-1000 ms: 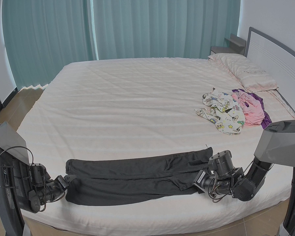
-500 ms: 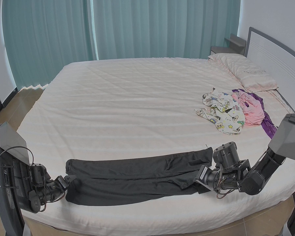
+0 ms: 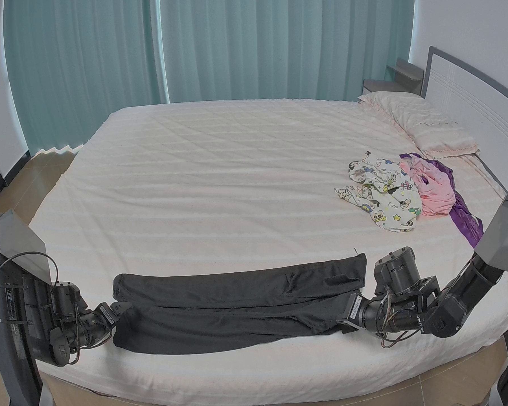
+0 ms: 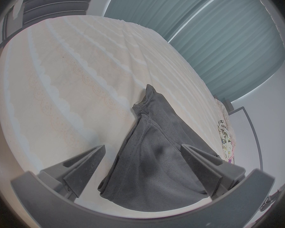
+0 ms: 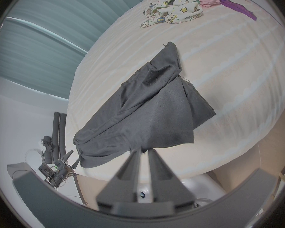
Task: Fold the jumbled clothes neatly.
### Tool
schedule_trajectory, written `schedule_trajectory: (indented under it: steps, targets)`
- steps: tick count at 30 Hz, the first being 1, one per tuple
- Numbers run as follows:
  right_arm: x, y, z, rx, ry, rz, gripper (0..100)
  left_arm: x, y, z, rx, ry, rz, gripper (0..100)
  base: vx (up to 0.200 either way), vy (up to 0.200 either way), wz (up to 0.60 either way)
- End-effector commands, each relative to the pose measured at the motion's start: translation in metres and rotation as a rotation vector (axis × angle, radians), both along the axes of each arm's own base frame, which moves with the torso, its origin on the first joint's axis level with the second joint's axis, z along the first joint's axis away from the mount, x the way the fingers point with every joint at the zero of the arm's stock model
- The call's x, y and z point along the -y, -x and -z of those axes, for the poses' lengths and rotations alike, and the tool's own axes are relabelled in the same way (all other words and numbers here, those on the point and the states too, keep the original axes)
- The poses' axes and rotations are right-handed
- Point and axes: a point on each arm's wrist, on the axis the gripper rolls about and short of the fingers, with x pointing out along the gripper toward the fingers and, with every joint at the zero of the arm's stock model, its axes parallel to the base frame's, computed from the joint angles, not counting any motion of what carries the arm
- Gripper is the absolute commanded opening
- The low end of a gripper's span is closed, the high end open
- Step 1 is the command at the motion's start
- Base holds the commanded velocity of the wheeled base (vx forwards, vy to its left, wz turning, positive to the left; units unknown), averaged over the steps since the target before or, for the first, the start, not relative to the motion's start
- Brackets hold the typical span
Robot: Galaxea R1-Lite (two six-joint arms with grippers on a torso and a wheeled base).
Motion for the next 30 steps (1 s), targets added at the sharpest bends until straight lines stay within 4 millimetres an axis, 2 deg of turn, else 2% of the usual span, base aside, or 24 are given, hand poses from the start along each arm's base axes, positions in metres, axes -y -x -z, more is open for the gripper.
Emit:
schedule_trajectory:
  steps: [1, 7, 14, 15, 18, 30]
  targets:
    - [0.001, 0.005, 0.005, -0.023, 0.018, -0.027, 100, 0.0, -0.001, -0.001, 0.018, -0.002, 0.0, 100, 0.0, 0.0, 0.0]
    - [0.011, 0.015, 0.01, -0.02, 0.09, -0.104, 100, 0.0, -0.002, -0.001, 0.02, -0.002, -0.002, 100, 0.0, 0.0, 0.0]
    - [0.021, 0.004, 0.014, -0.009, 0.111, -0.073, 100, 0.0, -0.003, -0.001, 0.022, -0.002, -0.002, 100, 0.0, 0.0, 0.0]
    - [0.026, -0.01, 0.018, 0.0, 0.106, -0.037, 100, 0.0, -0.002, -0.001, 0.02, -0.002, -0.002, 100, 0.0, 0.0, 0.0]
    - [0.032, -0.024, 0.021, 0.007, 0.098, -0.004, 100, 0.0, -0.002, -0.001, 0.02, -0.002, -0.002, 100, 0.0, 0.0, 0.0]
    - [0.033, -0.056, 0.045, 0.065, 0.1, 0.001, 100, 0.0, -0.002, -0.001, 0.02, 0.002, -0.004, 100, 0.0, 0.0, 0.0]
